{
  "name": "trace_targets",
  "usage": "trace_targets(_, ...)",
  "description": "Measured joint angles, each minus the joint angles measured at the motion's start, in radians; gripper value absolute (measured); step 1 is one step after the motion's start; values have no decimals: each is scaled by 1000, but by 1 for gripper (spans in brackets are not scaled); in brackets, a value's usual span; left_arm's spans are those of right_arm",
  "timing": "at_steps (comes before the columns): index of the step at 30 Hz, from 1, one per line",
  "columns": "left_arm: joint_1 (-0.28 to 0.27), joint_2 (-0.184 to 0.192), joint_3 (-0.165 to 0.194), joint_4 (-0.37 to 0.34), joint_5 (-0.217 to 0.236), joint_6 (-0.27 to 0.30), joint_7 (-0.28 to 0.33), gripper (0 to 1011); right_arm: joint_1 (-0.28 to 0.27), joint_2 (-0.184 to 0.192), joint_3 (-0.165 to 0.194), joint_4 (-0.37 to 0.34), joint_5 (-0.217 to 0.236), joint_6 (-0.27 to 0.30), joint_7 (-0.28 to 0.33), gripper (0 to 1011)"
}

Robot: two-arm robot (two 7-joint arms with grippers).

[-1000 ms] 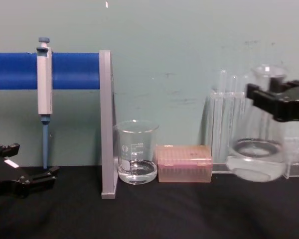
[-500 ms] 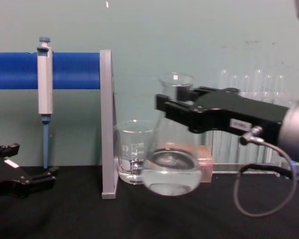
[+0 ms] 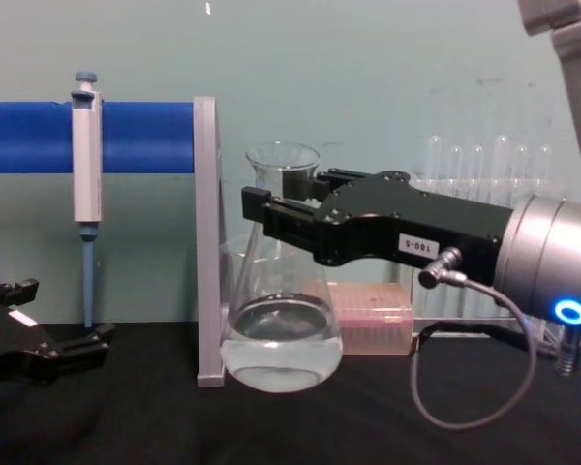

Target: Grasp the erlenmeyer flask with one hand, shake it three times, then place it back.

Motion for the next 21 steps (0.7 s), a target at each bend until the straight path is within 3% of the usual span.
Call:
trace_targets(9,0,0,0,0,0,0,0,1001,-27,21,21,-32,4,-3,-49,449)
trace_targets(16,0,0,0,0,0,0,0,1001,-75,46,83,-69,-5,-1,-118,449)
trace_targets(21,0,0,0,0,0,0,0,1001,-125,67,154,-108,-15,7,-179,449)
